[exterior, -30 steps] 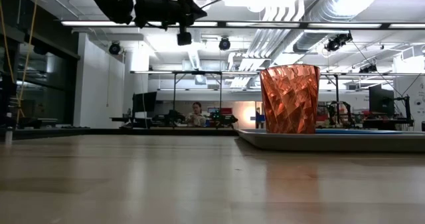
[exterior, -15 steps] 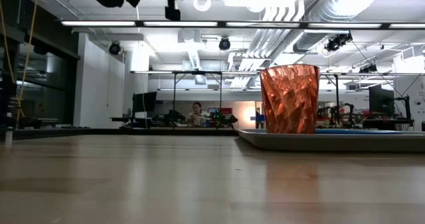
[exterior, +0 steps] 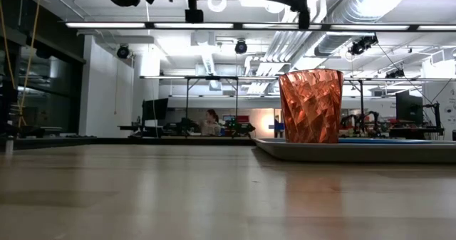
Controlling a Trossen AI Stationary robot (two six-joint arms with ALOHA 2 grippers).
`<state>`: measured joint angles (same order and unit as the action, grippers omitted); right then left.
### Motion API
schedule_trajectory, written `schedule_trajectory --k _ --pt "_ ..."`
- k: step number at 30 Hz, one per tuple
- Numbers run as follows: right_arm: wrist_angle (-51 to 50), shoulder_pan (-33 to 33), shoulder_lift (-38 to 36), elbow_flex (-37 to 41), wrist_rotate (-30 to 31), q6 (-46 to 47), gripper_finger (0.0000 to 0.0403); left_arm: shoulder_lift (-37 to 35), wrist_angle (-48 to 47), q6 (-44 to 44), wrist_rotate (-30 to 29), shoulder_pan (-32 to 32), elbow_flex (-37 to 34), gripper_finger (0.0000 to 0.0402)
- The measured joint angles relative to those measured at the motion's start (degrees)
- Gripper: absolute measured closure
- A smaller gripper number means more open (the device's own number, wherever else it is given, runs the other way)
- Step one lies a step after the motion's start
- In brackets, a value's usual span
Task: Pick and place plate/cup/fork/spoon on tray
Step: Put the blue fork to the right of the yellow spoon on the gray serving tray
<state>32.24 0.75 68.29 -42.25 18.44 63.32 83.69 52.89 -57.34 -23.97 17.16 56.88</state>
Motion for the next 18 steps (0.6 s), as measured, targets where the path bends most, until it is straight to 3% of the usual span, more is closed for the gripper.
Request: schedule_trajectory --k 5,13,18 --pt "7.23 -0.13 5.57 -2.24 -0.26 -0.37 0.0194 0.03 -0.62 0.62 -0.89 -0.11 -0.04 0.0401" --pt "6.89 -0.02 9.15 -7.49 -0.50 -2.30 0.0195 0.03 -1.26 1.55 -0.76 -0.38 -0.04 0.0401" --pt "6.37 0.01 9.23 -8.78 0.18 -4.52 0.0217 0.03 -2.08 1.56 -0.56 -0.41 -0.04 0.0401"
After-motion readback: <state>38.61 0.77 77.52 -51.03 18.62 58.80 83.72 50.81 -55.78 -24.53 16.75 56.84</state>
